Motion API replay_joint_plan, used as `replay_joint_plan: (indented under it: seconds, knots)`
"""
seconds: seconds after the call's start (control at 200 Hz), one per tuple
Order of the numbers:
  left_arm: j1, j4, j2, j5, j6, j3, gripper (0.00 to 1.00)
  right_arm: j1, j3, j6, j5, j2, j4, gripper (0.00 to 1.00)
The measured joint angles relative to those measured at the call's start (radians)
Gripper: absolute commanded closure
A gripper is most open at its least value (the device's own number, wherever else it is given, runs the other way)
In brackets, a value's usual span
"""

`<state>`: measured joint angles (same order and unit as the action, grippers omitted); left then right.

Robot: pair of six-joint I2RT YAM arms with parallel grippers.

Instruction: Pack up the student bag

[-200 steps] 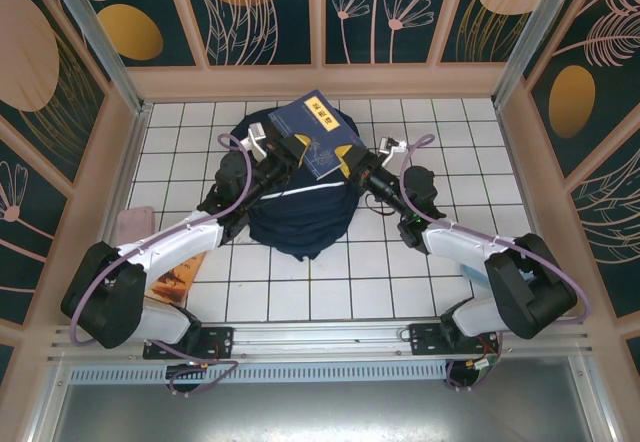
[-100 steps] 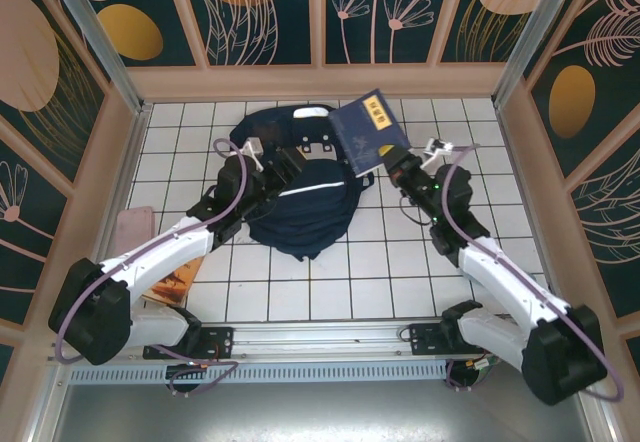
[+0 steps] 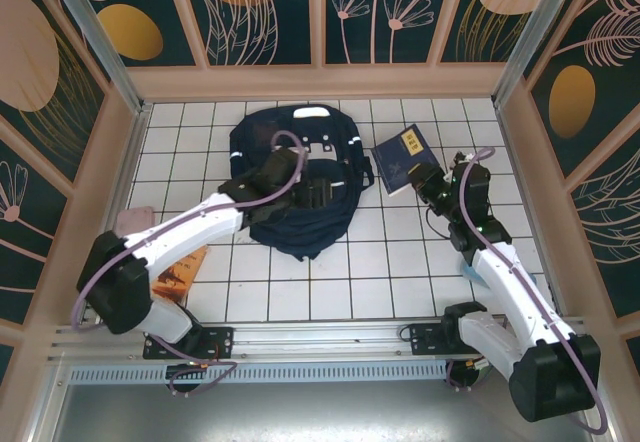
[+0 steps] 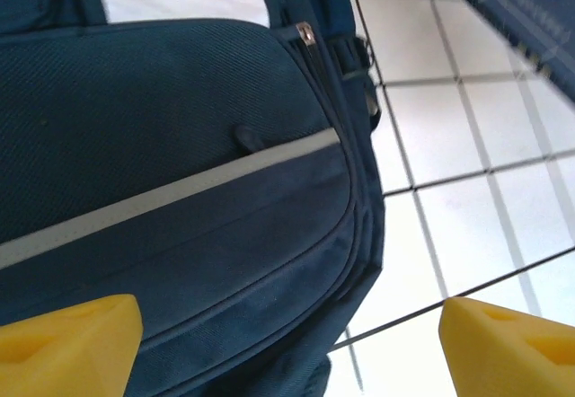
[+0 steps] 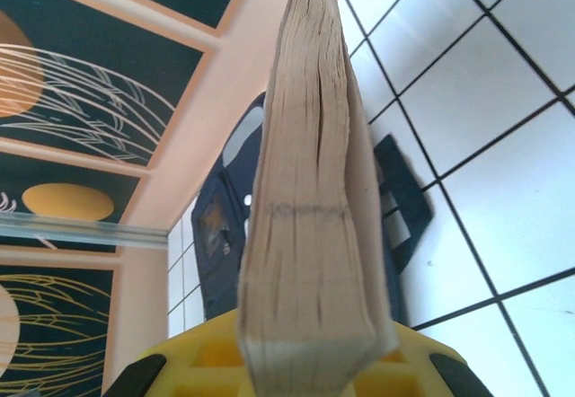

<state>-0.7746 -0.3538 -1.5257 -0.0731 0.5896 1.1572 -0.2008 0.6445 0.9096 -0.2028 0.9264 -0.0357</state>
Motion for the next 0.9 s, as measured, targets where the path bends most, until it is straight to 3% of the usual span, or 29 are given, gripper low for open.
replay_joint_plan:
  seconds: [0.18, 0.45, 0.646, 0.896]
  knots:
    - [-0.075, -0.181, -0.18, -0.113, -0.16, 0.18, 0.22, 0.018, 0.0, -0.007, -0.001, 0.0, -0.034, 1.0]
    - [-0.085, -0.363, -0.389, -0.275, -0.291, 0.317, 0.3, 0.031, 0.0, -0.007, -0.011, -0.002, -0.054, 1.0]
    - [-0.087, -0.409, -0.446, -0.328, -0.349, 0.362, 0.51, 0.032, 0.0, -0.007, -0.028, -0.005, -0.061, 1.0]
    - [-0.096, -0.436, -0.489, -0.36, -0.372, 0.41, 0.67, 0.032, 0.0, -0.007, -0.035, -0.006, -0.064, 1.0]
